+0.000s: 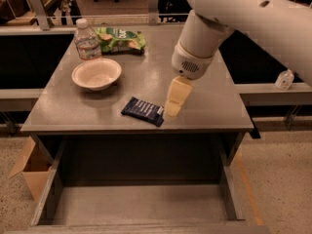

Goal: Place rxbar blueberry into top drawer

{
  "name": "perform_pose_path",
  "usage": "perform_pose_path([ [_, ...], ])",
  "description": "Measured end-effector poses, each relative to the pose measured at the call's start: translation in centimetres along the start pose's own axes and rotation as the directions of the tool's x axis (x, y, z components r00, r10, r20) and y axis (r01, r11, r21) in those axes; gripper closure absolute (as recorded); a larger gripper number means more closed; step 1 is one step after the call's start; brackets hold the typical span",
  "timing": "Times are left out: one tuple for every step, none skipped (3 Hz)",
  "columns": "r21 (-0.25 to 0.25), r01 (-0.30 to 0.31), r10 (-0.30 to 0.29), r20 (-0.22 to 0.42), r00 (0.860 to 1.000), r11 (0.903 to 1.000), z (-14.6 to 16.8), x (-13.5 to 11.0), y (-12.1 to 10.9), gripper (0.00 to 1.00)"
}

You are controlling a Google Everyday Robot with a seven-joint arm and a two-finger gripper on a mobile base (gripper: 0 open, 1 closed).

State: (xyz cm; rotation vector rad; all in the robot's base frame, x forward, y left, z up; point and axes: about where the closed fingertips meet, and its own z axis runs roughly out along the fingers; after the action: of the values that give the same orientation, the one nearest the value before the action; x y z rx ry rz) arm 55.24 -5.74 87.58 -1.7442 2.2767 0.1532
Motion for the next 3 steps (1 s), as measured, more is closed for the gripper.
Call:
perform_pose_path([
  [-0.007, 0.012, -0.012, -0.020, 1.000, 0.9999, 2.0, -2.2, 0.0, 0.00],
  [-0.008, 0.024, -0.025, -0.042, 0.999, 0.9997, 4.0, -3.7, 0.2, 0.00],
  [-0.009, 0.041, -0.041, -0.060, 0.997, 0.9991, 5.7, -4.7, 0.2, 0.00],
])
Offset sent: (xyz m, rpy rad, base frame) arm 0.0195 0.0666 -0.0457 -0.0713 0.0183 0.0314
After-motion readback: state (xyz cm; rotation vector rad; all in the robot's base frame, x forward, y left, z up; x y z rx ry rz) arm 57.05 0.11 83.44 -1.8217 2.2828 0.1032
